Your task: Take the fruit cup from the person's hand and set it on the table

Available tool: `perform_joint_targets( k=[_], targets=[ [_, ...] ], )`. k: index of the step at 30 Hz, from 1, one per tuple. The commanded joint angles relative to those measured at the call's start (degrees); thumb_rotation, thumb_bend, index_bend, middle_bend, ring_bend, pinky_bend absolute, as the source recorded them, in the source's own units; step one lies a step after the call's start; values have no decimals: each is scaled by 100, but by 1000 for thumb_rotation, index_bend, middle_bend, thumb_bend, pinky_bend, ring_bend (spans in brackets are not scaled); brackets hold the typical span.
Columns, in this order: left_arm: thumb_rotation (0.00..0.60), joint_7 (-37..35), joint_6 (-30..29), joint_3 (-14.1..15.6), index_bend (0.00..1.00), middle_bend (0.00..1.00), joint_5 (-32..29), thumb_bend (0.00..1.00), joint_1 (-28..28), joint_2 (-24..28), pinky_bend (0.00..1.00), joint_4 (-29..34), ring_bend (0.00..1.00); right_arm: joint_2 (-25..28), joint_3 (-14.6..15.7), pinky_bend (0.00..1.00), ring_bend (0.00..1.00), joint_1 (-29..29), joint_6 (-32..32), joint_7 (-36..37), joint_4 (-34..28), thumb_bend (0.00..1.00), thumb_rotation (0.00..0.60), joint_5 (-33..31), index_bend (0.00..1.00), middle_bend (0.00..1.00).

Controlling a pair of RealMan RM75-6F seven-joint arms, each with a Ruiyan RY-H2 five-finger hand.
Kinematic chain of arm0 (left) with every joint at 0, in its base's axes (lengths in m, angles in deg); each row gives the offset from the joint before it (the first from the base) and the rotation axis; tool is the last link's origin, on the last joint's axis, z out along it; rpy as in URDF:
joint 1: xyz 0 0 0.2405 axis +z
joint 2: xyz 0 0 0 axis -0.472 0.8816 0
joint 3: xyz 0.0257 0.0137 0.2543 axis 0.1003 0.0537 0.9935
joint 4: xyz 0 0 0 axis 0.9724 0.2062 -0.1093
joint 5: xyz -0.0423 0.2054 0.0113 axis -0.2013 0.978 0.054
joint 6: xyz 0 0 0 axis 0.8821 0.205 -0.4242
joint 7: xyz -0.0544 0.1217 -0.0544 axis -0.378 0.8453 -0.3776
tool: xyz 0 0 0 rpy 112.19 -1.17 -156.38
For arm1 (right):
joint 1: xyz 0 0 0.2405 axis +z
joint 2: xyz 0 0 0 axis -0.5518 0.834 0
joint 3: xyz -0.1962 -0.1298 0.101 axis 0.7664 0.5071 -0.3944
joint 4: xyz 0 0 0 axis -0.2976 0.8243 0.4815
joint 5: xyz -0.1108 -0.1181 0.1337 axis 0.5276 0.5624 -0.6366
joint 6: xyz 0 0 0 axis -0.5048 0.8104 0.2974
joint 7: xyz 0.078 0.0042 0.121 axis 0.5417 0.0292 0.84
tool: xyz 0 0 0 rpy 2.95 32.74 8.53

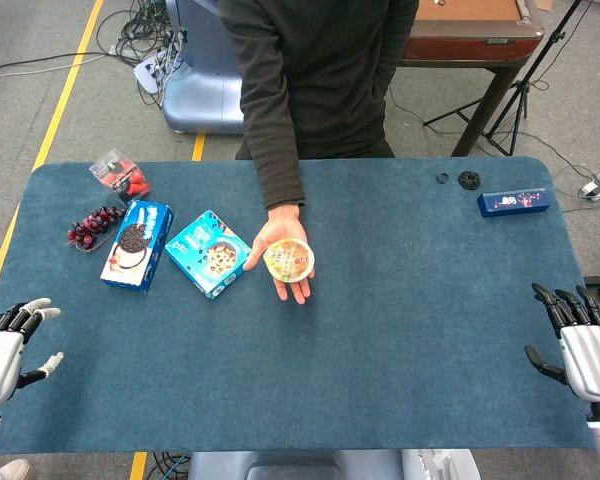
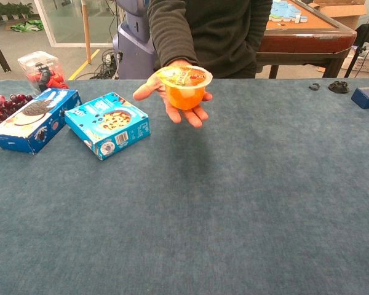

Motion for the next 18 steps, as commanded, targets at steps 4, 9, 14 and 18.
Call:
perform_joint_targets(
  k=[4,9,14,18],
  targets=[
    [600,2,-14,16,312,219,13,200,15,6,253,5,193,9,14,75,129,-33,43,2,-22,230,600,25,85,229],
    [600,2,-61,27,312,219,40,200,38,21,253,21,193,3,26,75,129,-49,57,25,-7,231,600,50,85,229],
    [600,7,-73,22,312,219,39,200,43,34,253,38,193,11,27,75,129,-31,52,28,-8,230,600,104,85,229],
    [600,-1,-81,22,312,219,34,200,53,39,253,40,193,32,28,75,129,44,-17,41,-50,231,600,208,85,229]
  ],
)
